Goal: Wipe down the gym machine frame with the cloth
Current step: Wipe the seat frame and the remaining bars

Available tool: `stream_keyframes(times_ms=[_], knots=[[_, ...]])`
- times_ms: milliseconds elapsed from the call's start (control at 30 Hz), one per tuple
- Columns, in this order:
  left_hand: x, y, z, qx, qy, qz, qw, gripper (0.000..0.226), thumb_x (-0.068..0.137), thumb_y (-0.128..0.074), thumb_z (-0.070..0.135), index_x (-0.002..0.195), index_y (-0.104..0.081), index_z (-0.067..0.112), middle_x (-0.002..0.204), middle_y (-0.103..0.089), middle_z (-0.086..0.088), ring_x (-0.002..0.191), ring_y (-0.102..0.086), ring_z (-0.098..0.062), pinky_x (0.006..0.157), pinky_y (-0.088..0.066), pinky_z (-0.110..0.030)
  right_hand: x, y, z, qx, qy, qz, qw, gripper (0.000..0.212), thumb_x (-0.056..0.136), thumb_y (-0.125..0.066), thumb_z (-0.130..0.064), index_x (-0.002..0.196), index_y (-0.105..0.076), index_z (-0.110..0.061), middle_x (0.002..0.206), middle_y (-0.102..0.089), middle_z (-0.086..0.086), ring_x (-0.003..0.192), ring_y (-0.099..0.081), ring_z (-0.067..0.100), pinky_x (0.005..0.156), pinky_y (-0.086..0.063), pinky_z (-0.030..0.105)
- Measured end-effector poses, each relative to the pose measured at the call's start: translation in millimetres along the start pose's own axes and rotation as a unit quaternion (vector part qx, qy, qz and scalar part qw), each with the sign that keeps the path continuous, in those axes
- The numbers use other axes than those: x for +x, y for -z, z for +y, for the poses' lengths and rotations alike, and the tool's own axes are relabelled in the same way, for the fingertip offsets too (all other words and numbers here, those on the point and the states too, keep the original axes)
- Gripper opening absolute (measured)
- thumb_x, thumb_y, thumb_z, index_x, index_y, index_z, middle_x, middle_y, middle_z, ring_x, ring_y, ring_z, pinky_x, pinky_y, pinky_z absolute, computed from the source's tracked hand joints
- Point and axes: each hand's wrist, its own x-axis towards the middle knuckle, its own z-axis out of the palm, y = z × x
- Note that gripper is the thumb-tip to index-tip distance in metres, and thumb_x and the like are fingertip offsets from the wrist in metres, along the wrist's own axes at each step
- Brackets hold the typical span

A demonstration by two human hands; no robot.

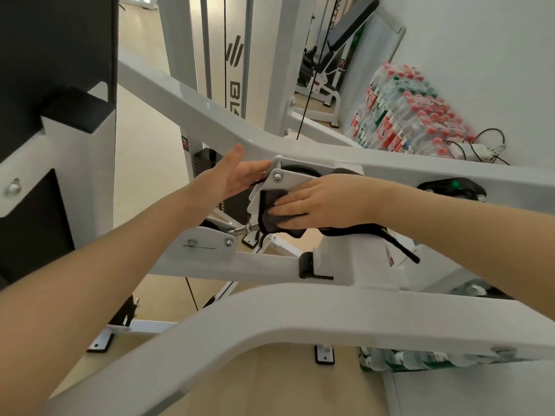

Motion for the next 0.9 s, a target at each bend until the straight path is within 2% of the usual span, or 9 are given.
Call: stream_keyframes(times_ms=[200,333,400,500,600,667,733,800,900], knots=[[1.2,1.4,-7.4,-0.013,-0.014,0.002,1.0,0.066,0.088,-0.008,0.065,0.133,-0.042,0.03,0.134,-0.049,0.016,0.124,-0.042,0.006,0.105,-0.026,-0.015,41.9,-15.8,-14.9,-0.1,0.02,-0.117,0.988,0.043,0.098,-0.031,-0.012,0.14,-0.038,-0.015,0.151,-0.031,0.002,0.142,-0.019,0.019,0.115,-0.01,0.032],[-0.5,-3.8,-7.4,-0.021,-0.02,0.004,1.0,0.062,0.091,-0.006,0.055,0.135,-0.041,0.026,0.127,-0.049,0.023,0.12,-0.042,0.012,0.096,-0.031,-0.002,-1.1,0.8,-2.9,-0.114,-0.023,0.043,0.992,0.035,0.088,-0.052,-0.008,0.121,-0.063,-0.015,0.131,-0.057,0.001,0.127,-0.047,0.016,0.112,-0.025,0.032],[-0.9,-7.1,-6.5,-0.023,-0.027,0.02,0.999,0.058,0.096,-0.006,0.047,0.135,-0.042,0.023,0.125,-0.051,0.023,0.118,-0.044,0.013,0.093,-0.033,0.0,-29.5,-1.2,3.5,-0.121,-0.063,0.097,0.986,0.037,0.089,-0.044,-0.001,0.119,-0.064,-0.011,0.127,-0.06,0.005,0.124,-0.051,0.021,0.108,-0.031,0.036],[1.3,-13.1,-6.3,0.044,-0.043,0.074,0.995,0.039,0.101,-0.02,0.032,0.129,-0.048,0.029,0.121,-0.056,0.018,0.115,-0.049,0.007,0.102,-0.035,-0.016,-52.3,-5.3,-6.5,-0.068,-0.172,0.178,0.967,0.041,0.089,-0.037,0.001,0.122,-0.06,-0.006,0.132,-0.054,0.014,0.124,-0.049,0.032,0.102,-0.039,0.044],[4.3,-14.4,-5.1,0.184,-0.066,0.136,0.971,0.03,0.096,-0.042,0.019,0.119,-0.053,0.035,0.108,-0.06,0.022,0.103,-0.054,0.009,0.091,-0.042,-0.022,-43.1,-9.5,-8.8,0.073,-0.34,0.254,0.903,0.041,0.091,-0.042,-0.006,0.131,-0.049,0.001,0.142,-0.04,0.022,0.132,-0.037,0.038,0.106,-0.033,0.045],[6.1,-13.6,-4.1,0.245,-0.094,0.145,0.954,0.036,0.088,-0.058,0.017,0.121,-0.052,0.029,0.113,-0.056,0.019,0.099,-0.056,0.006,0.085,-0.044,-0.016,-22.9,-3.5,-1.7,0.224,-0.389,0.234,0.863,0.046,0.096,-0.043,-0.013,0.14,-0.037,-0.003,0.151,-0.026,0.016,0.138,-0.028,0.032,0.114,-0.021,0.035],[10.3,-14.8,-5.8,0.279,-0.118,0.166,0.938,0.044,0.082,-0.066,0.012,0.124,-0.051,0.018,0.12,-0.047,0.013,0.098,-0.058,-0.003,0.084,-0.045,-0.013,1.3,-1.7,7.1,0.345,-0.392,0.161,0.837,0.046,0.1,-0.034,-0.028,0.143,-0.033,-0.012,0.152,-0.027,0.007,0.135,-0.032,0.024,0.108,-0.021,0.026],[12.8,-18.4,-7.1,0.25,-0.115,0.215,0.937,0.049,0.081,-0.067,0.006,0.124,-0.047,0.016,0.12,-0.041,0.012,0.092,-0.06,-0.001,0.081,-0.047,-0.013,22.4,-1.1,15.7,0.359,-0.397,0.096,0.839,0.047,0.099,-0.025,-0.042,0.136,-0.04,-0.017,0.138,-0.046,0.008,0.12,-0.046,0.025,0.094,-0.035,0.034],[14.1,-22.6,-12.0,0.208,-0.099,0.262,0.937,0.057,0.081,-0.067,0.007,0.13,-0.039,0.018,0.122,-0.038,0.011,0.084,-0.058,0.015,0.073,-0.047,-0.007,41.3,2.1,24.3,0.319,-0.409,0.088,0.85,0.049,0.097,-0.022,-0.051,0.119,-0.048,-0.015,0.1,-0.061,0.007,0.087,-0.054,0.025,0.069,-0.038,0.033]])
